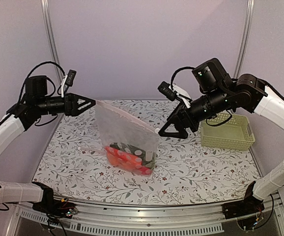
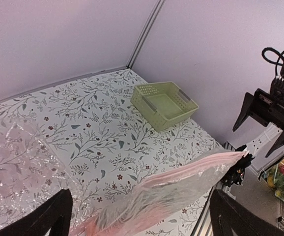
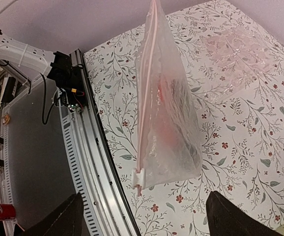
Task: Place the food in the zip-top bag and seal the zipper
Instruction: Zip the zipper on the zipper food storage bag, then set the zipper food storage bag at the center of the board.
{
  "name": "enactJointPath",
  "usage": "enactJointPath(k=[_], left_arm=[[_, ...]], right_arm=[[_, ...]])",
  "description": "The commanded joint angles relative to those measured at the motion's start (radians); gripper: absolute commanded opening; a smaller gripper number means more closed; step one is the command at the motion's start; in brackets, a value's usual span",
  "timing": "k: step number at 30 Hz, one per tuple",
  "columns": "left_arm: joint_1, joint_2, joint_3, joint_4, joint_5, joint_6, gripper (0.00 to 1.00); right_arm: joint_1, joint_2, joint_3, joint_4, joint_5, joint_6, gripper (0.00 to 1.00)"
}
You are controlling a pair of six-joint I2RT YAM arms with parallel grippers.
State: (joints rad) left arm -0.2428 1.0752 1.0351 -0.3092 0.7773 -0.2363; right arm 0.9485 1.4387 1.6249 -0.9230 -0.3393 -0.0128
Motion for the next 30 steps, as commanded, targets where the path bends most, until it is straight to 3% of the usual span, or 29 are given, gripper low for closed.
enactJointPath(k=[1,9,15,20,24,30], left_arm=[[0.01,-0.029,-0.016,0.022,-0.011,0.012,0.99],[0.021,-0.046,-0.004,0.094,-0.052,-0.048,1.0],[0.043,-0.021,0.039,0.085,-0.237,-0.108,1.0],[0.102,-0.008,0.029,0.161,-0.291,-0.16,0.99],[0.176,0.005,0.011,0.187,-0.326,-0.156,1.0],[0.333,0.006,-0.126,0.256,-0.437,-0.134,0.99]], right_arm=[[-0.002,-0.025,-0.016,0.003,0.001,0.006,0.92],[-0.003,-0.085,-0.051,0.114,0.061,0.081,0.99],[-0.064,-0.094,-0.067,0.157,0.182,0.16,0.99],[-0.178,-0.112,-0.127,0.217,0.241,0.245,0.99],[-0.253,-0.119,-0.21,0.247,0.463,0.273,0.99],[-0.473,-0.153,-0.44,0.417,0.417,0.332,0.99]])
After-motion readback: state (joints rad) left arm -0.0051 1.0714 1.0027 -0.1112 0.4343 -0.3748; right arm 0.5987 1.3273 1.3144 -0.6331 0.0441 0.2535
